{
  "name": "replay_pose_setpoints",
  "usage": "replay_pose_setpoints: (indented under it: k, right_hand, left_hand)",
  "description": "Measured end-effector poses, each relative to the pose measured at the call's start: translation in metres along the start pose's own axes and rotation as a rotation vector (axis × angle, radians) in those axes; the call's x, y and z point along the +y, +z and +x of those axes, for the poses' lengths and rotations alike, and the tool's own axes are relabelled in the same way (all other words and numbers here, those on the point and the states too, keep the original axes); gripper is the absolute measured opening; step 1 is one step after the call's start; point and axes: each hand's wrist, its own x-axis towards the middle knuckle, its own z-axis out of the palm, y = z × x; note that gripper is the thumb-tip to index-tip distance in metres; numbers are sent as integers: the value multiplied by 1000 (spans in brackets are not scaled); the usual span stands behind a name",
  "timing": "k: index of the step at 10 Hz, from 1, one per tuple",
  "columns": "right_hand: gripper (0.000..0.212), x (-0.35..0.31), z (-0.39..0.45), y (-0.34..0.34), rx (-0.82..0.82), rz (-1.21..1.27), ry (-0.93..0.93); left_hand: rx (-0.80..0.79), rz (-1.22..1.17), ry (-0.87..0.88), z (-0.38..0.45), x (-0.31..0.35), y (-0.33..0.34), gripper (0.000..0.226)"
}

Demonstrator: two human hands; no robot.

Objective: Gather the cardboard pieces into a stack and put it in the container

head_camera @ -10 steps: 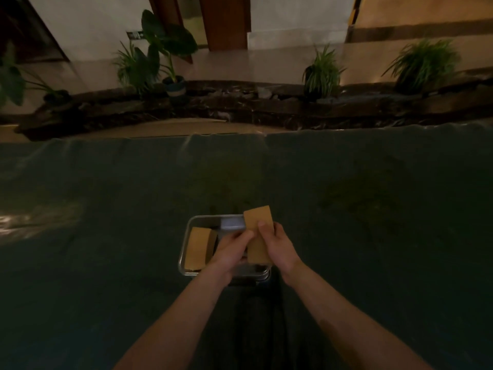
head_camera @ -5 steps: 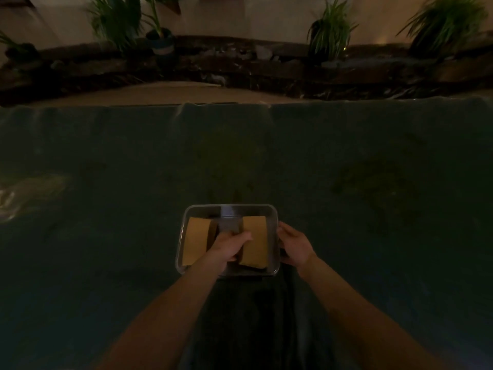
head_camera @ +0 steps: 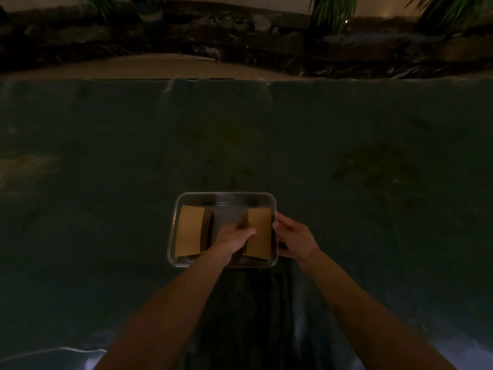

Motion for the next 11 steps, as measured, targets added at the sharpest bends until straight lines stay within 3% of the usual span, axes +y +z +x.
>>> replay_pose_setpoints:
  k: [1, 3, 6, 9, 11]
  right_hand:
    - [33, 0, -2, 1, 14, 1, -9]
    - [33, 2, -2, 1, 13, 8, -29]
    - [35, 2, -4, 1, 9, 8, -47]
    - [35, 0, -8, 6, 18, 10, -60]
    - [39, -3, -17, 4, 128, 103, -66]
  left_hand:
    - [29, 60, 60, 1, 0, 6, 12]
    - [108, 224, 130, 3, -4, 17, 17]
    - [99, 237, 149, 5, -5, 21, 9]
    - [55, 369, 189, -1, -3, 19, 19]
    - [67, 225, 176, -15, 3, -4, 33]
